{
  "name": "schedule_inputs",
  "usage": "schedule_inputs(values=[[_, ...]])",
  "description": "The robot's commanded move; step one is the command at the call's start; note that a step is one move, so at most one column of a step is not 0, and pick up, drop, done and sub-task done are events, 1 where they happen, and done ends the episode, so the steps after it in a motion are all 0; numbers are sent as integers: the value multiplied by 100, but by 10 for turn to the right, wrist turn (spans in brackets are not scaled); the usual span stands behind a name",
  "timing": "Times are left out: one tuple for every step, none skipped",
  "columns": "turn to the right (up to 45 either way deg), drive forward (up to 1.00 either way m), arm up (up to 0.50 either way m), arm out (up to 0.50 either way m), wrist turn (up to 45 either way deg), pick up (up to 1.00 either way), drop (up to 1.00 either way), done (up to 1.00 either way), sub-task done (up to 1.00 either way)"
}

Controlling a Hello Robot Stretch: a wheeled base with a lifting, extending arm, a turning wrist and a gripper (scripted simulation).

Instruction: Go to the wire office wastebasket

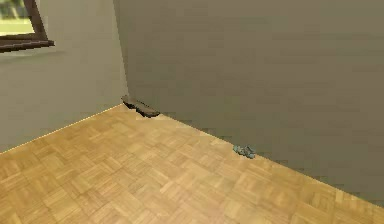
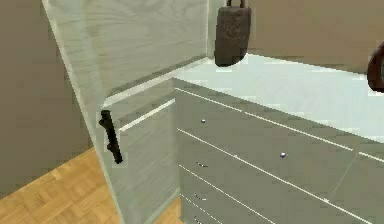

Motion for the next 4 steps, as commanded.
schedule_inputs(values=[[0,35,0,0,0,0,0,0,0],[300,0,0,0,0,0,0,0,0],[0,75,0,0,0,0,0,0,0],[450,0,0,0,0,0,0,0,0]])
